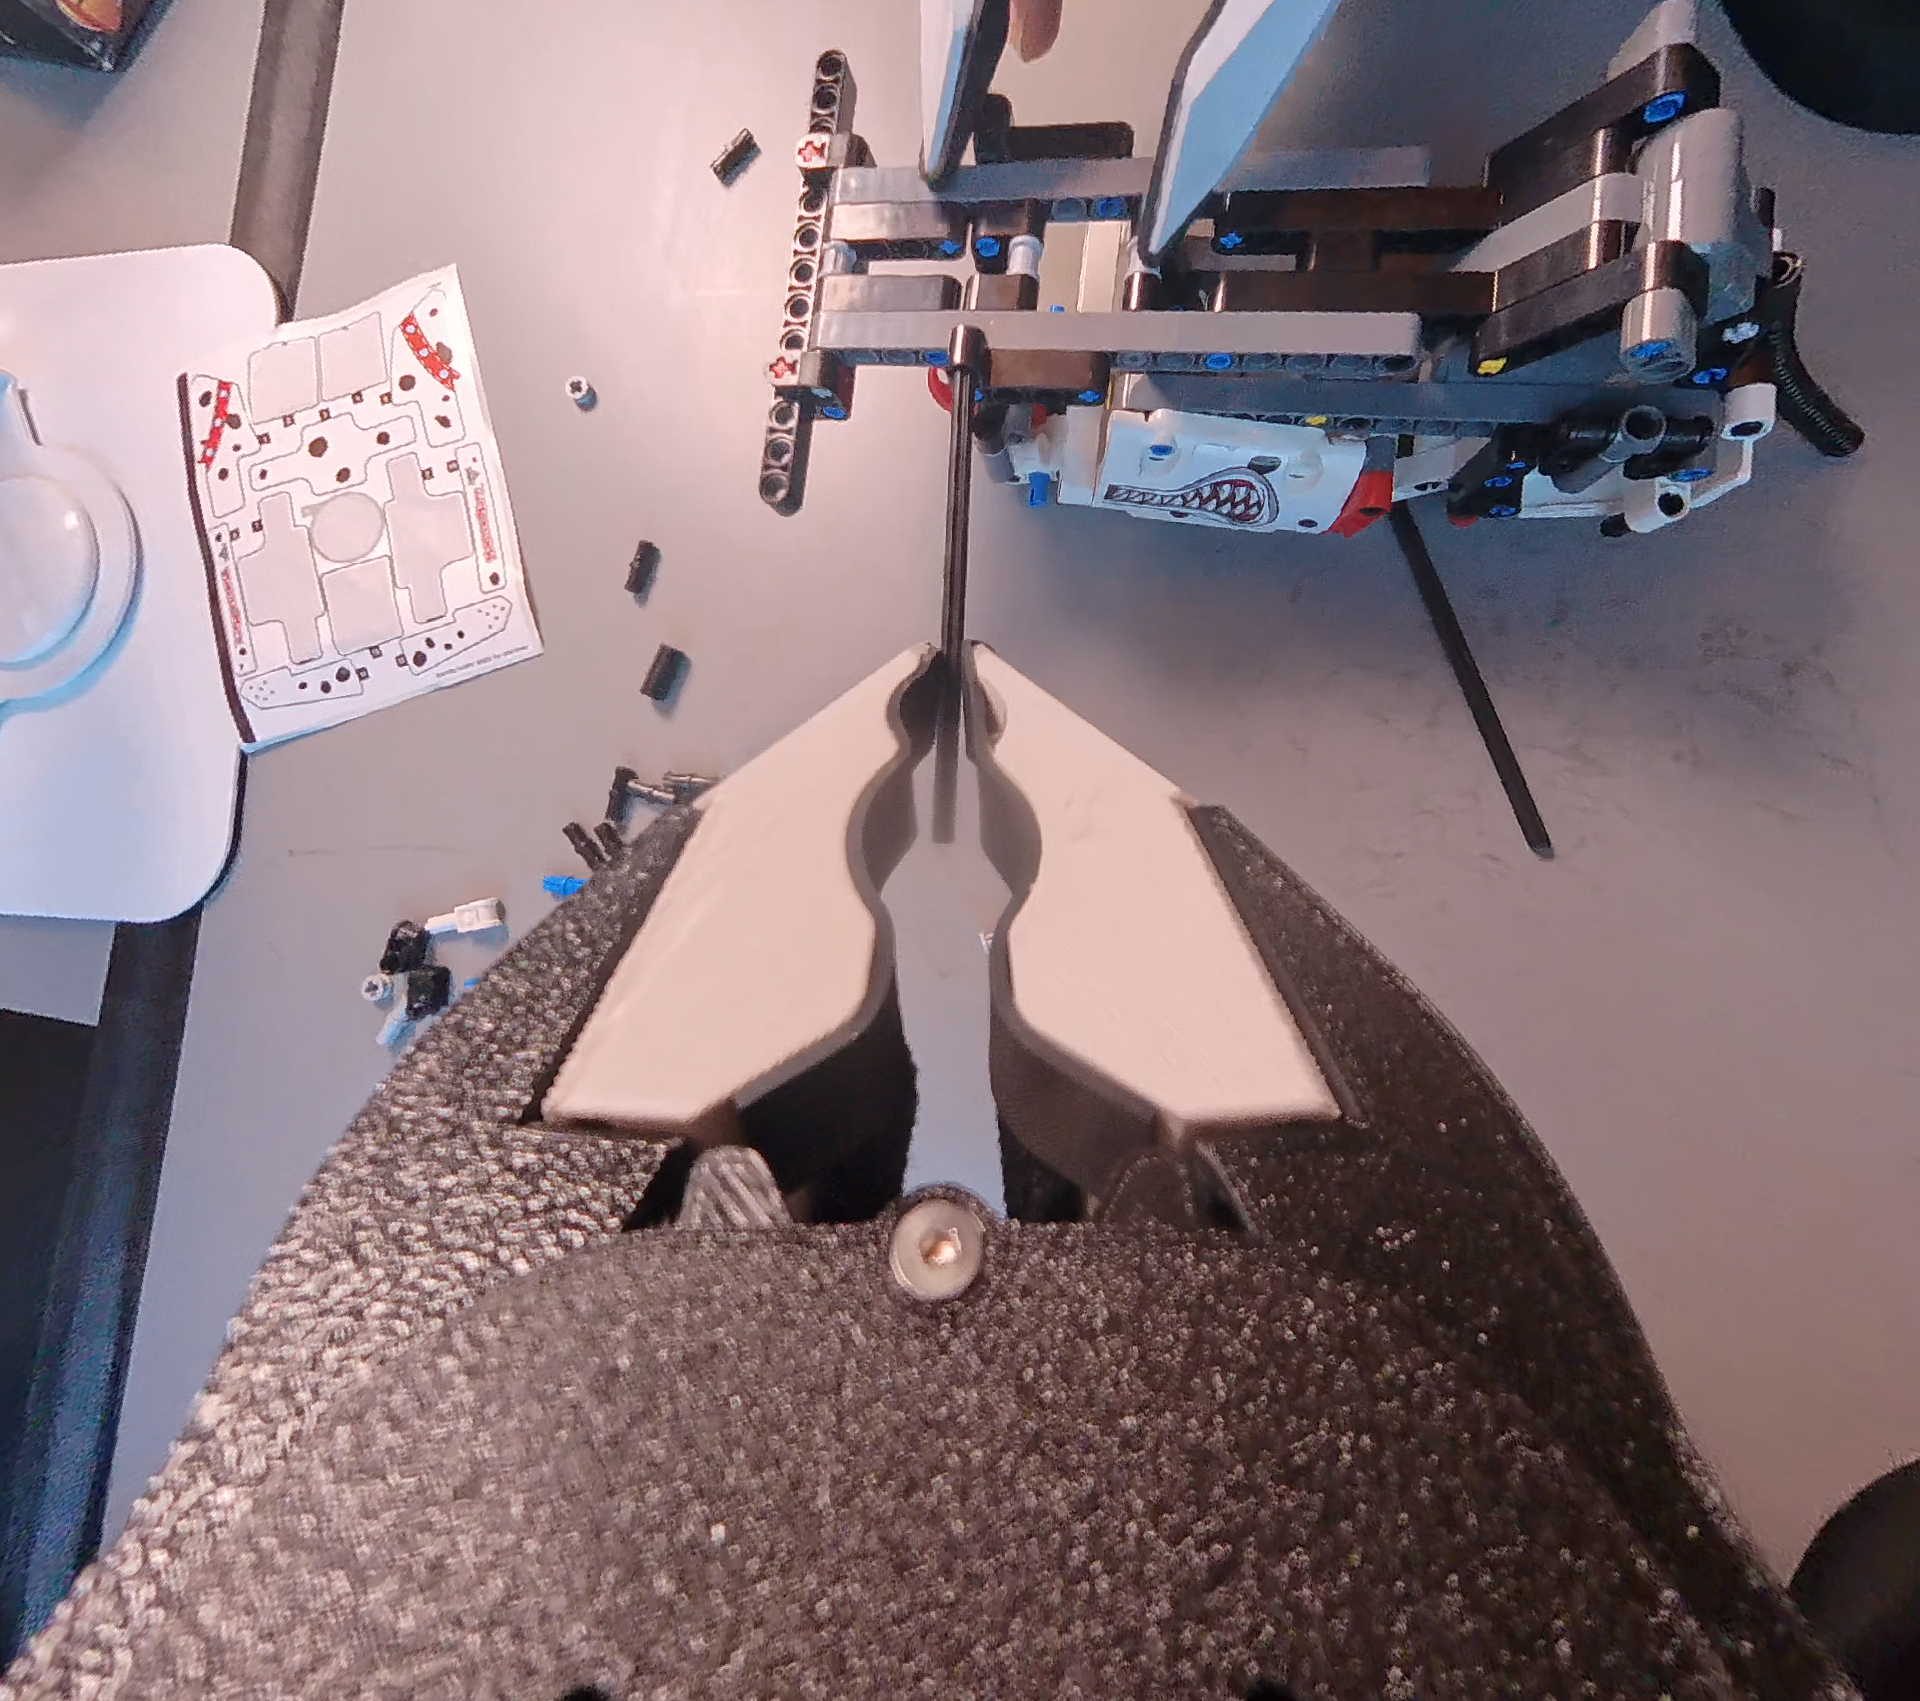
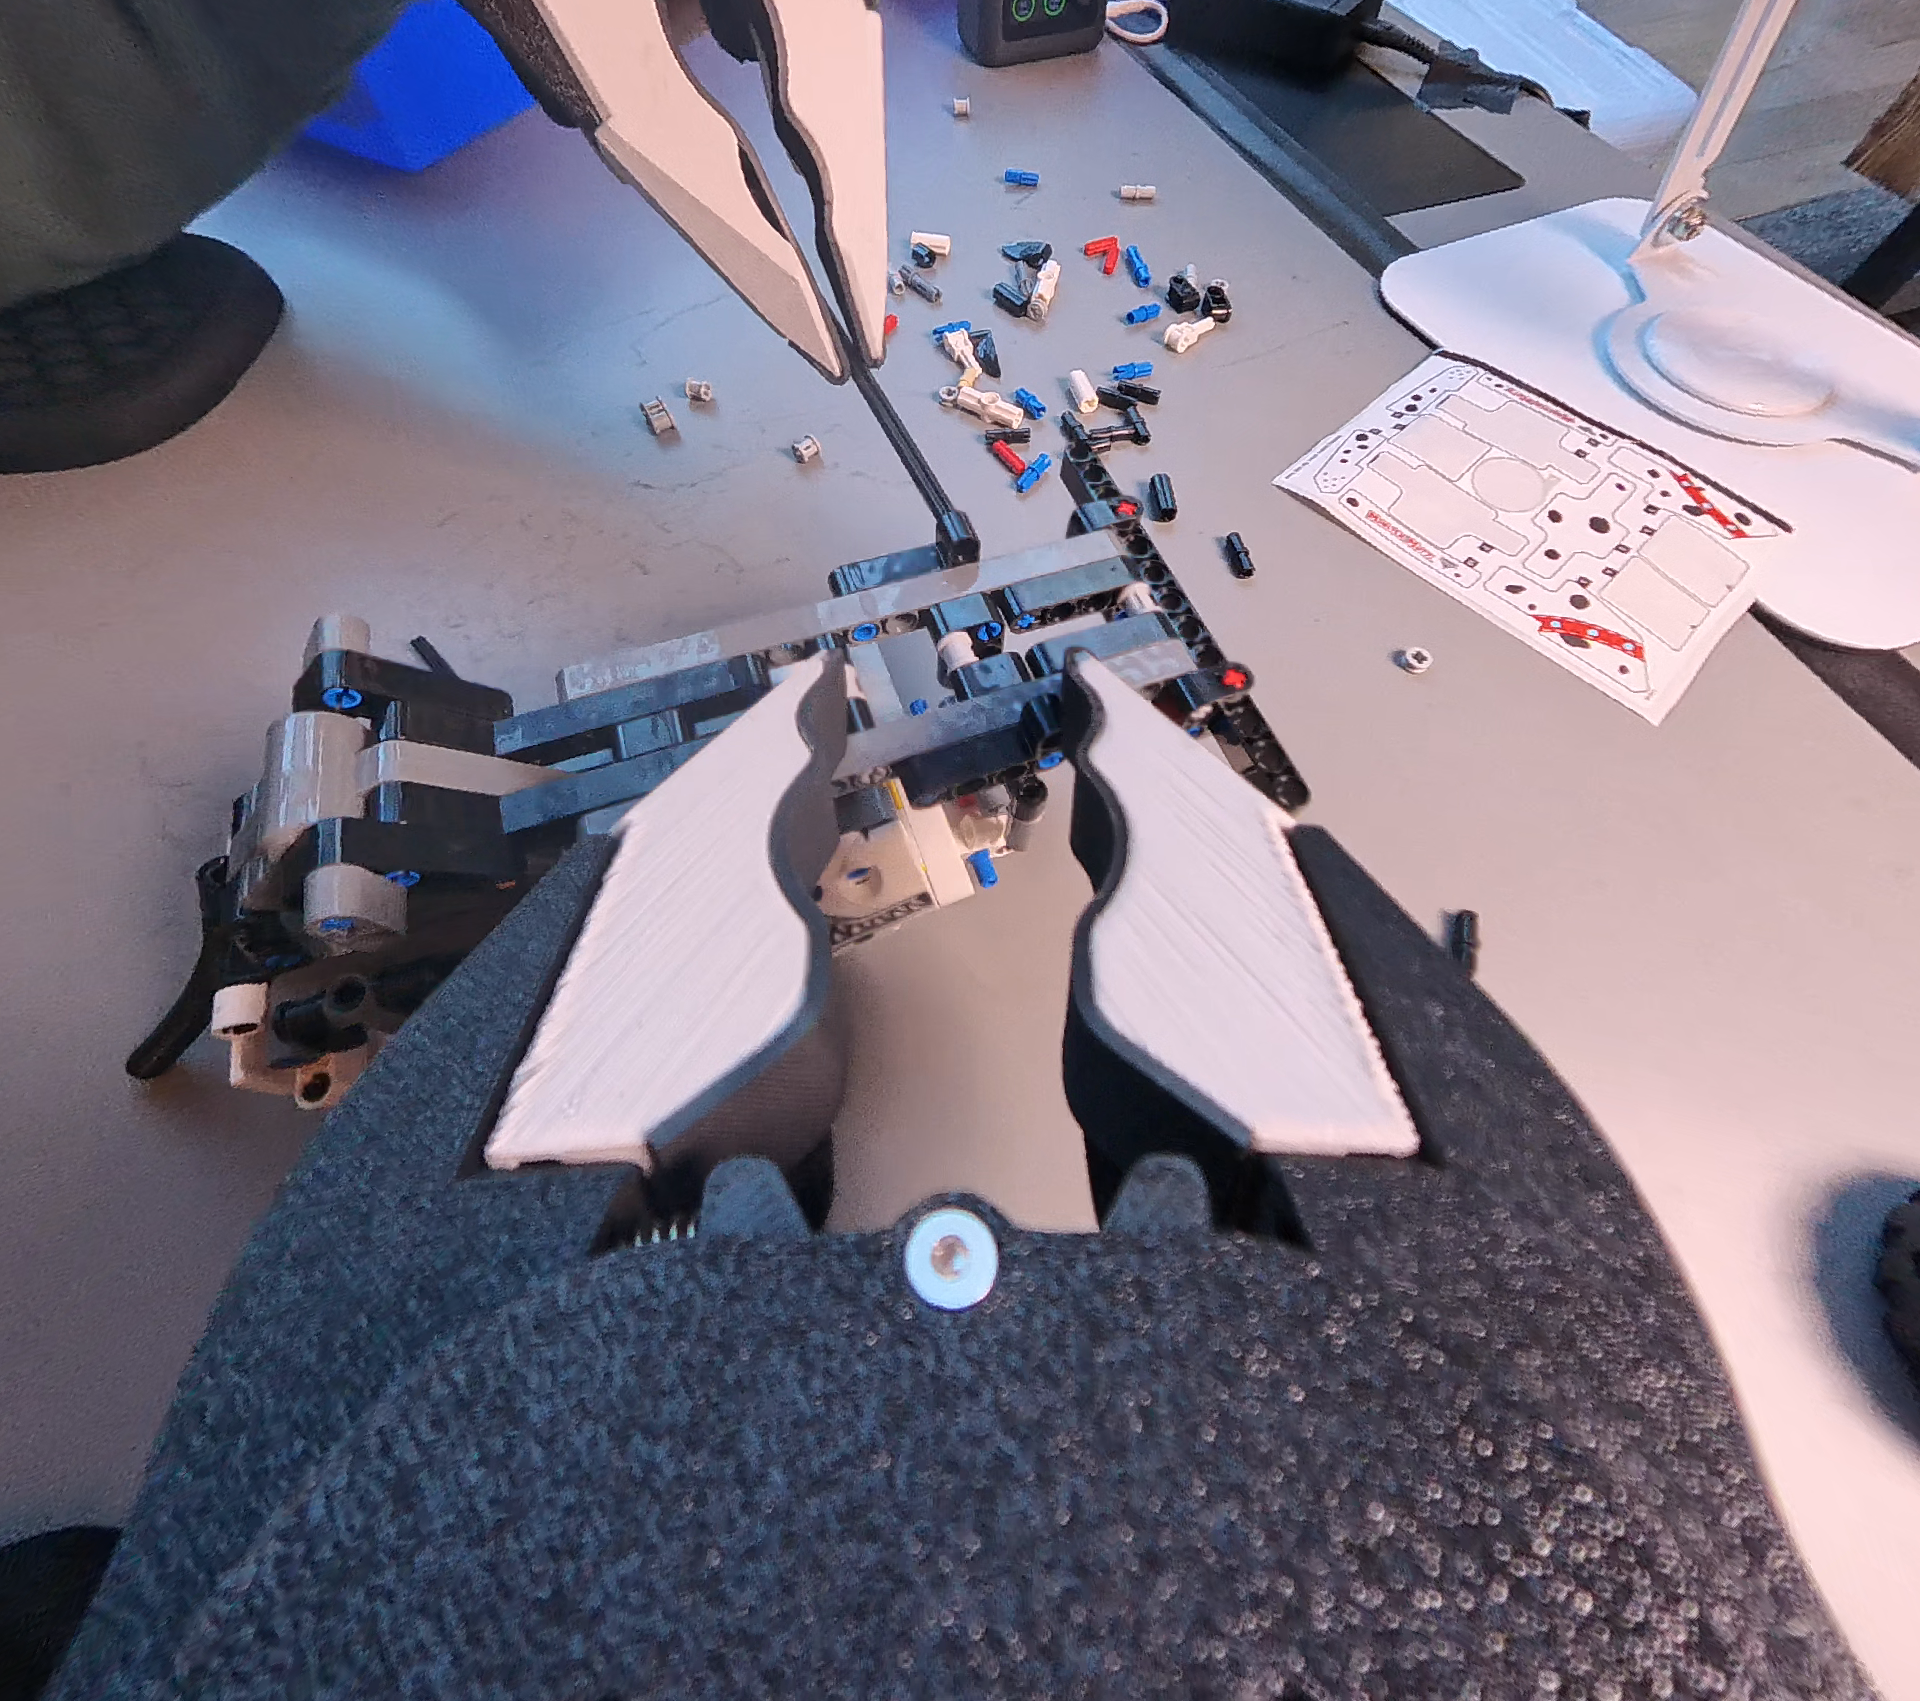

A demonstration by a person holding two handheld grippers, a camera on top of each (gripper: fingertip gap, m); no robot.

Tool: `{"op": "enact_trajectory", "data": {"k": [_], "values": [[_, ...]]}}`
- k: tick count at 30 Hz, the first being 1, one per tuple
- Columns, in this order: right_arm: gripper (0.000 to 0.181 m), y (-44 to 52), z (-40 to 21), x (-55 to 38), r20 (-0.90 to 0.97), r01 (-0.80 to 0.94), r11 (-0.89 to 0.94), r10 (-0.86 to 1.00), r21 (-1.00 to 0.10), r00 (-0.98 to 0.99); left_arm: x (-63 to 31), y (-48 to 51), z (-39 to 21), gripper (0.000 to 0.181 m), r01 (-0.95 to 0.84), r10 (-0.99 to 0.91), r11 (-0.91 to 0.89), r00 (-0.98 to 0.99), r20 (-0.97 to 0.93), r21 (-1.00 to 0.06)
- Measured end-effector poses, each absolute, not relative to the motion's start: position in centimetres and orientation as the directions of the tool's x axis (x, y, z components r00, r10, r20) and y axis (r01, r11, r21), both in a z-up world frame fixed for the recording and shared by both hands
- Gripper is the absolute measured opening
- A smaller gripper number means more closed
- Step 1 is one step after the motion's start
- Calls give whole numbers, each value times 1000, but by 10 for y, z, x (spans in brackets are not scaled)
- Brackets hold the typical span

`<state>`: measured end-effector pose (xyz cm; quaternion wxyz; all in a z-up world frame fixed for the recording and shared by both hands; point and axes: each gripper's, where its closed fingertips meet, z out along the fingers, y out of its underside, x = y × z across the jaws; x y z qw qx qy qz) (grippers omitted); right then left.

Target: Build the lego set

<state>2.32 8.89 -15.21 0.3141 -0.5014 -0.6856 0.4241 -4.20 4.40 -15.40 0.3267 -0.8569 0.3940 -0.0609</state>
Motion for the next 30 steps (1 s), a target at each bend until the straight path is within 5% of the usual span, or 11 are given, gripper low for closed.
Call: {"op": "enact_trajectory", "data": {"k": [20,26,30], "values": [[23,75,-149,17,-101,381,49,926,-923,-364,-6,63,-151,3,-572,-849,-381,527,31,-727],[41,84,-143,34,-42,407,115,933,-906,-357,3,74,-155,3,-555,-836,-403,547,46,-728],[32,107,-139,72,-37,446,114,948,-887,-317,4,73,-155,3,-555,-833,-404,552,42,-727]]}}
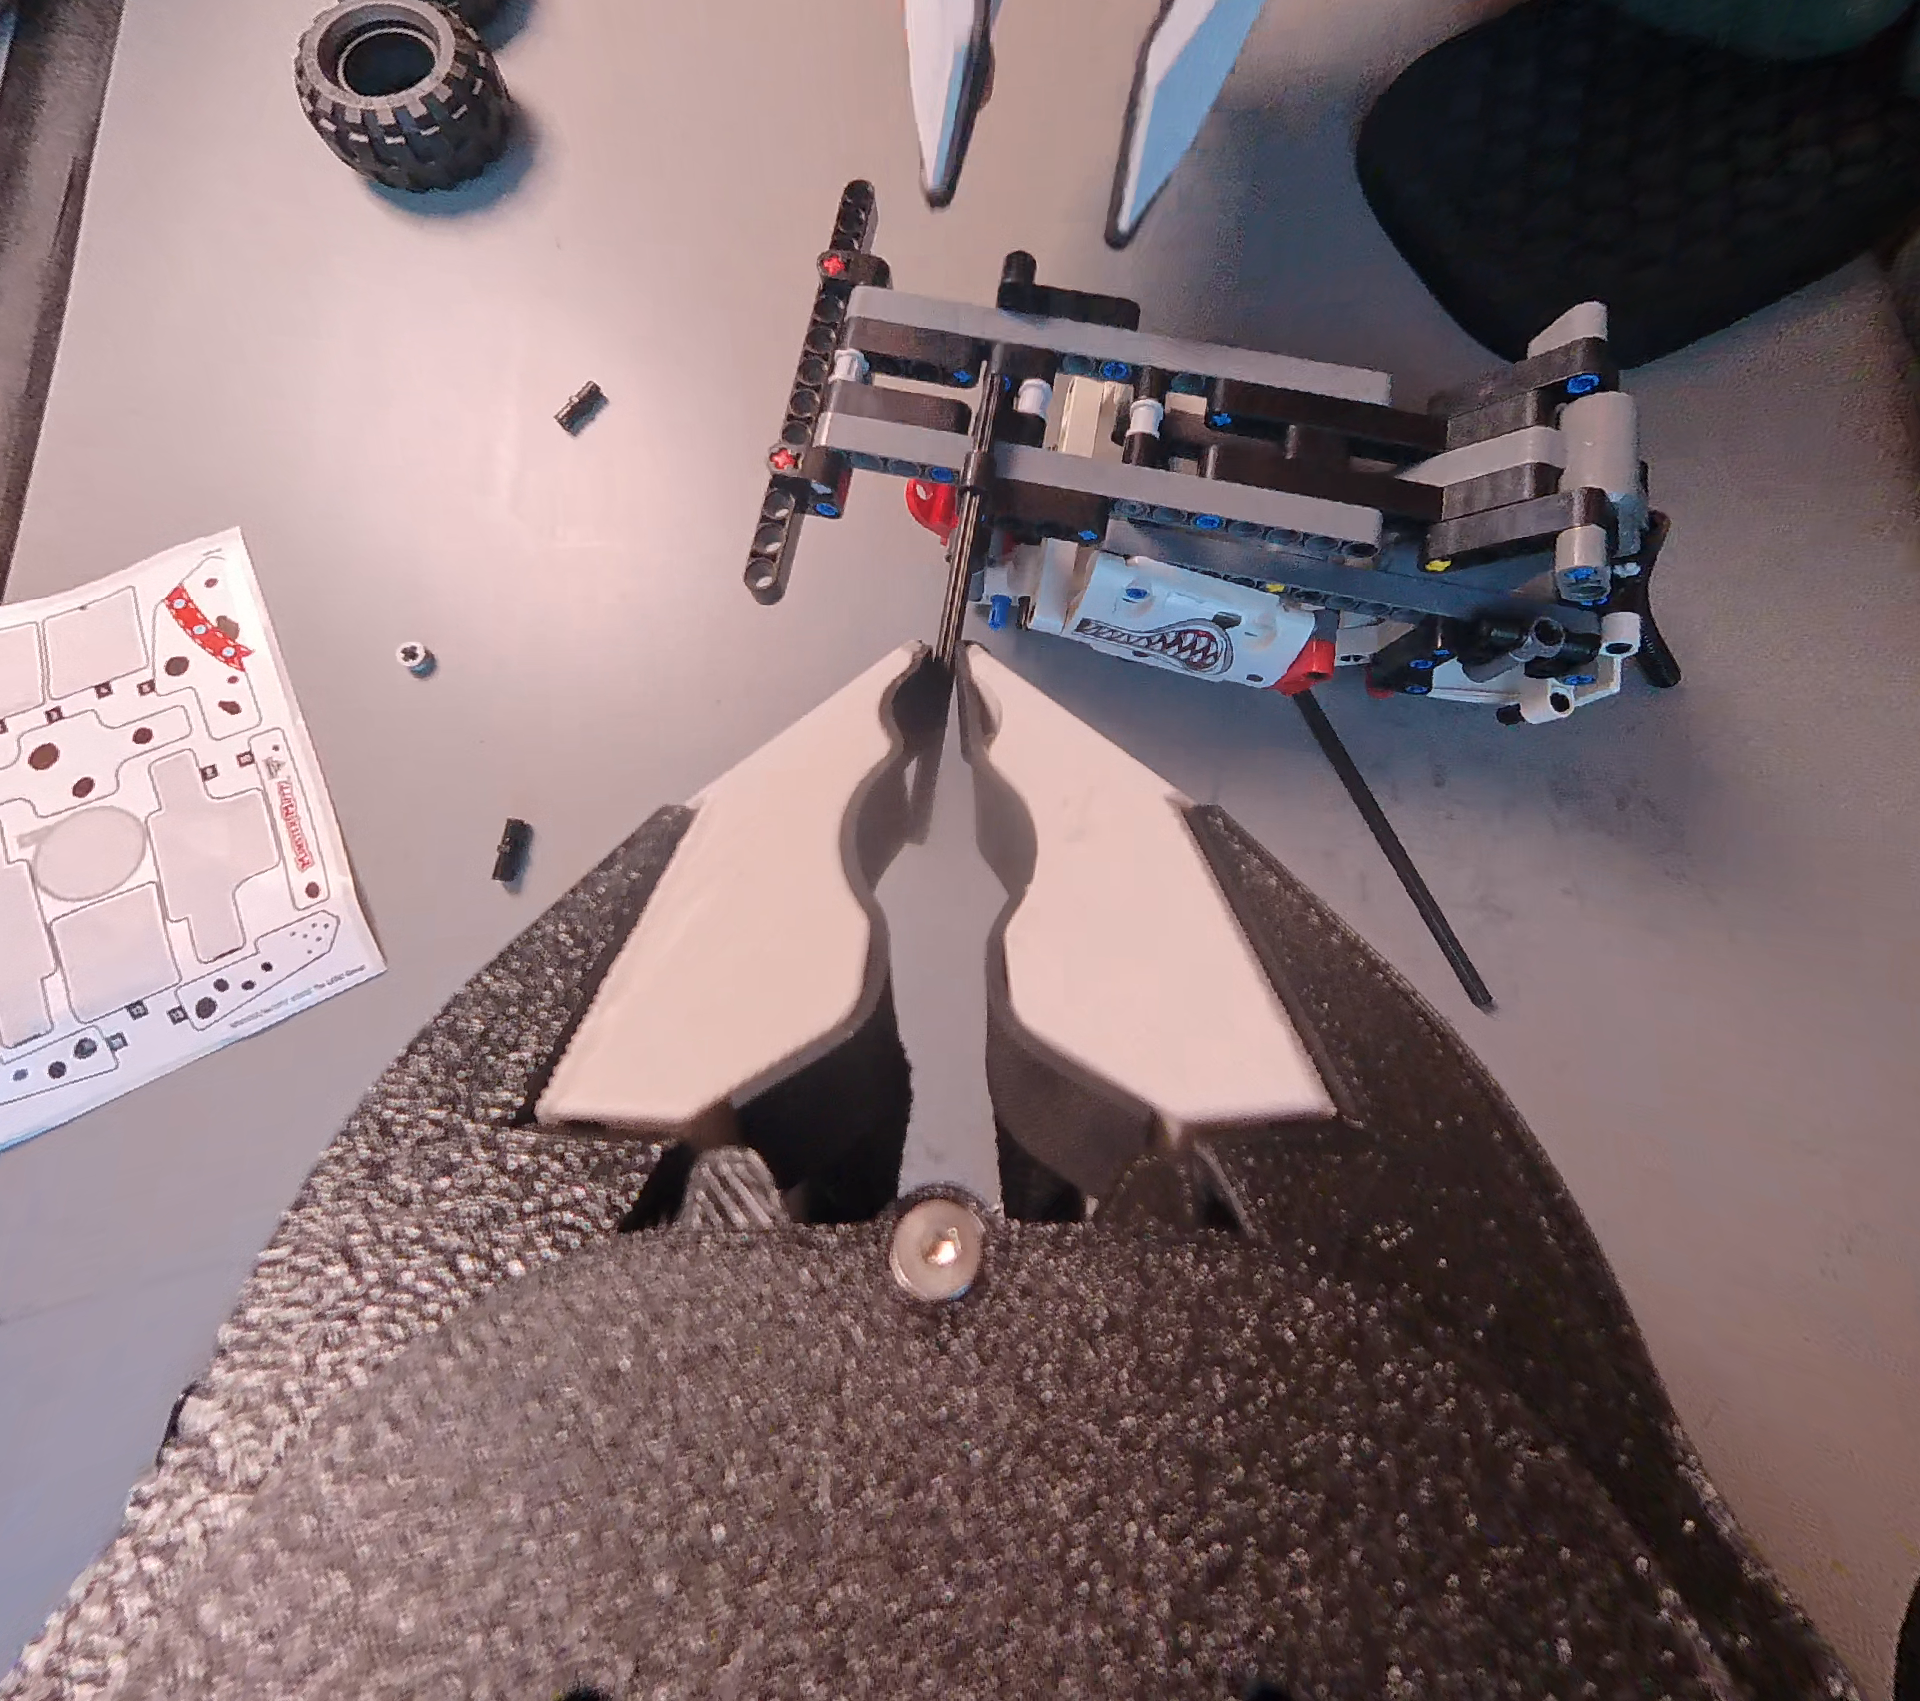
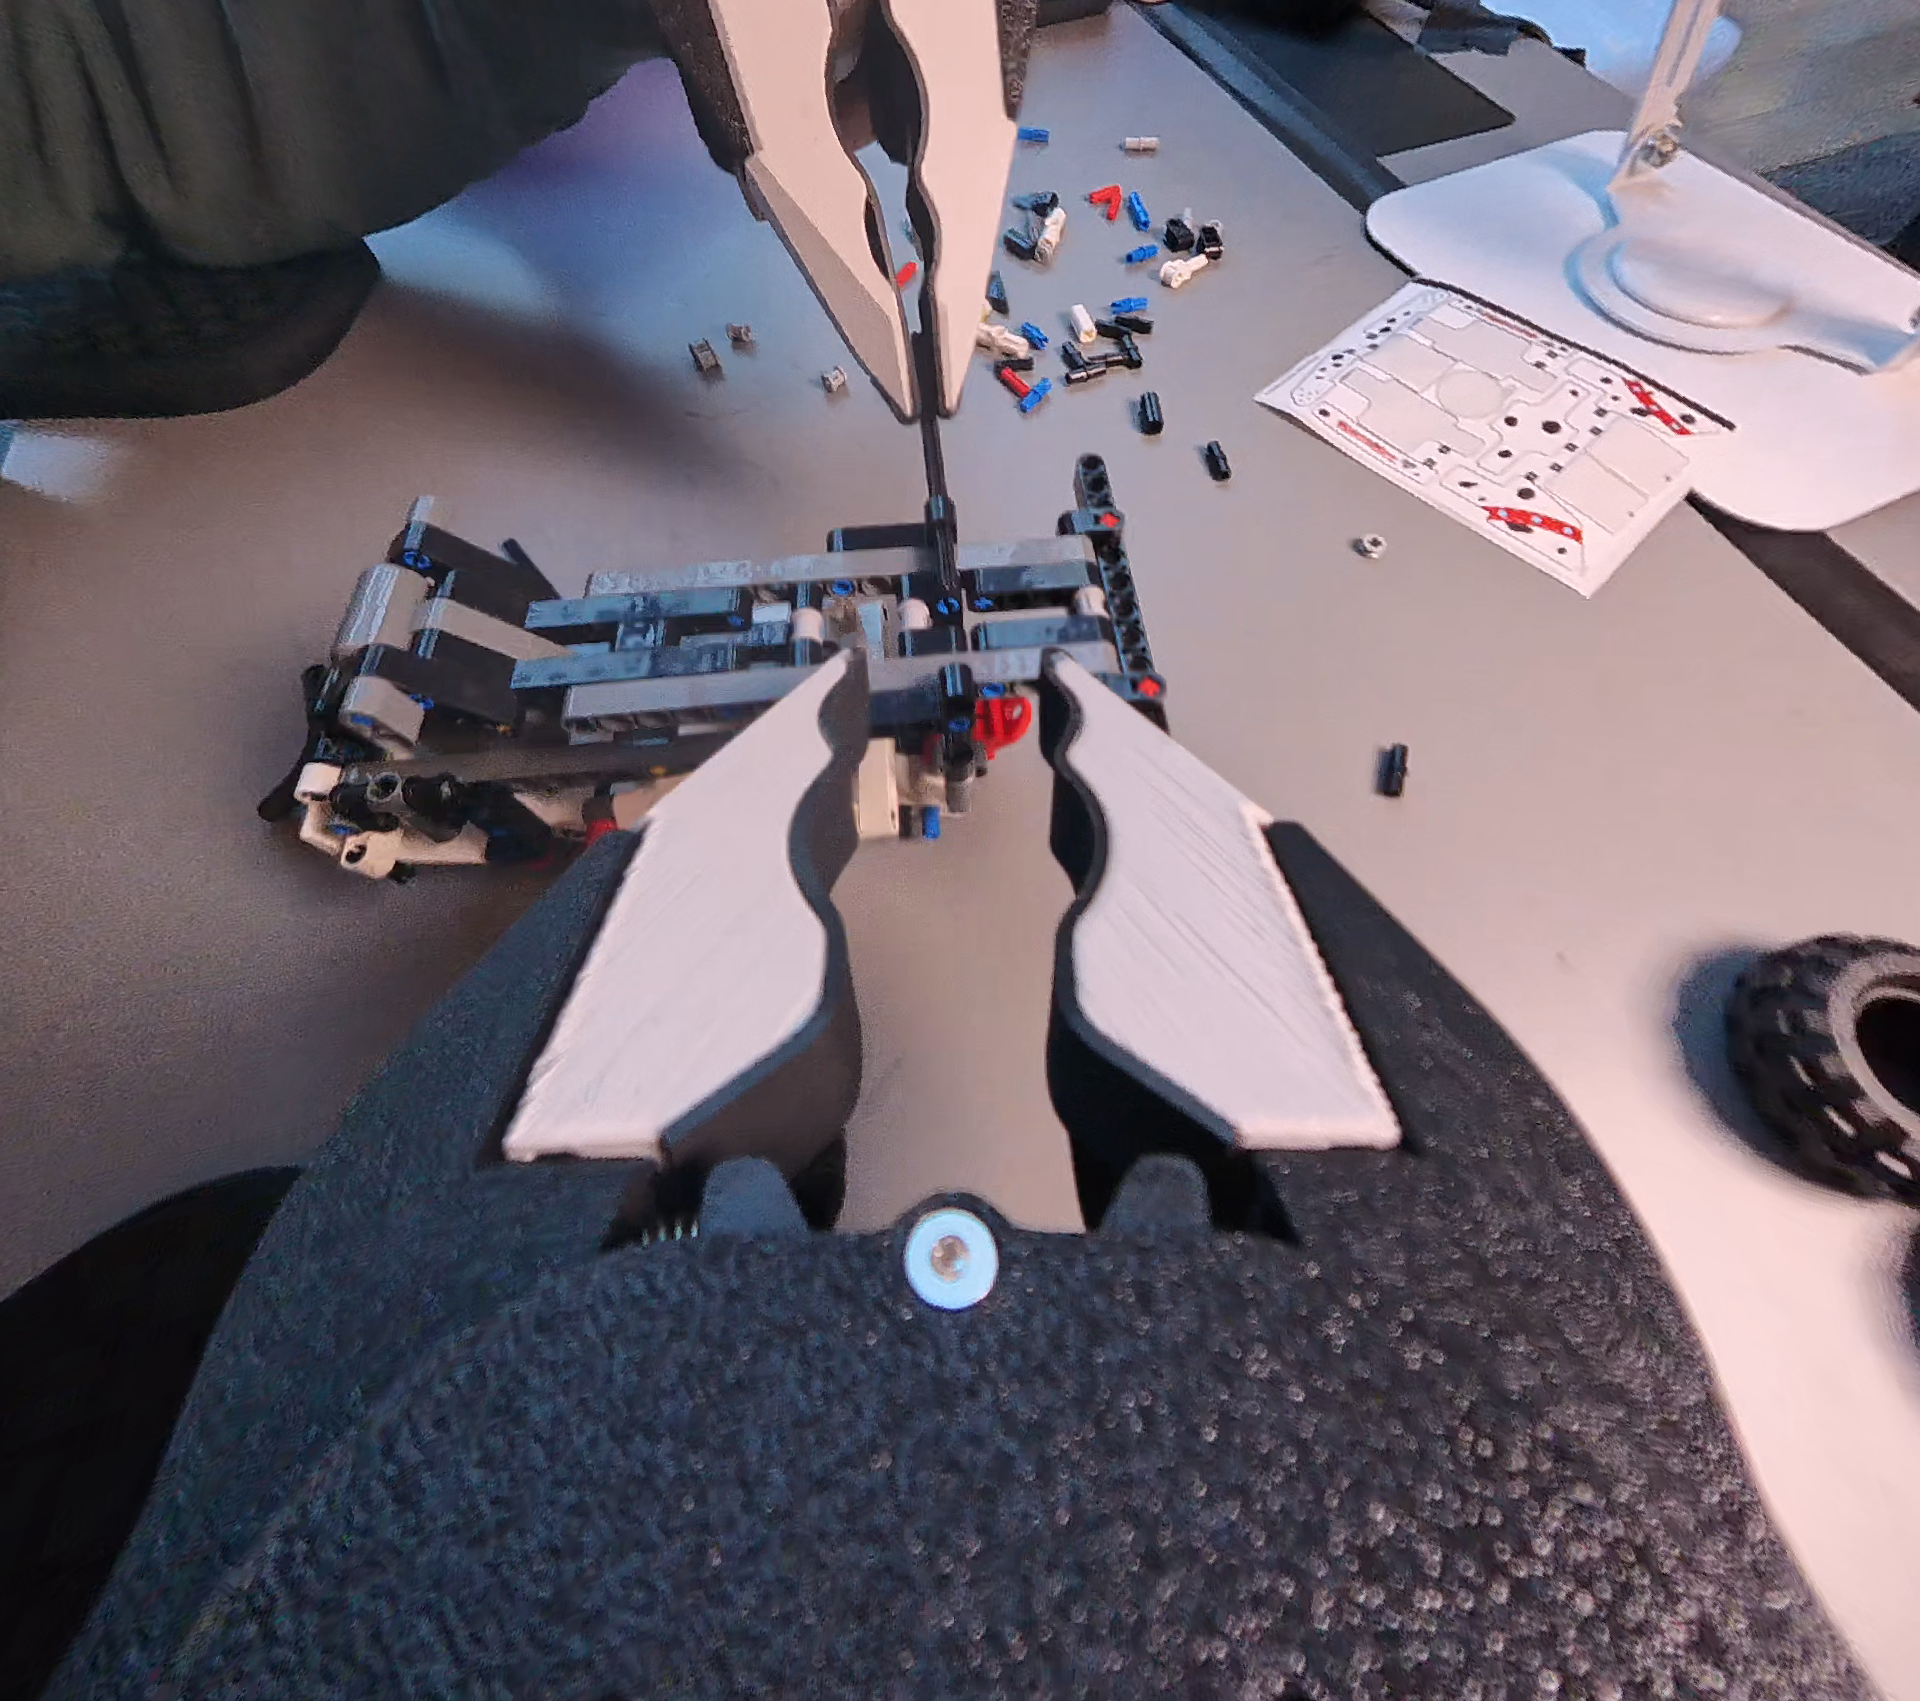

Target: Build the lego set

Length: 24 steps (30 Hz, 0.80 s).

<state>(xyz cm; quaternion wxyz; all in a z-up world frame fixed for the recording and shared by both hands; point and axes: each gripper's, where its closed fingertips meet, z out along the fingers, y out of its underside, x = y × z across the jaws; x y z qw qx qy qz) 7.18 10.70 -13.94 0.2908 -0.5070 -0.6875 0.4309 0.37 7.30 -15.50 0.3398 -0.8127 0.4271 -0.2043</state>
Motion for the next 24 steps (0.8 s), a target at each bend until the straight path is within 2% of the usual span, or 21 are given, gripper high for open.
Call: {"op": "enact_trajectory", "data": {"k": [2,5,7,24], "values": [[21,112,-140,82,-48,448,100,951,-888,-307,5,71,-154,3,-552,-837,-401,545,48,-731],[19,111,-147,75,-33,450,112,953,-886,-302,8,69,-155,3,-558,-846,-393,531,50,-730],[7,103,-155,71,-63,468,108,940,-877,-335,9,68,-155,3,-557,-845,-394,532,50,-731],[6,72,-155,55,-124,405,68,894,-912,-431,25,48,-155,3,-531,-857,-378,511,70,-758]]}}
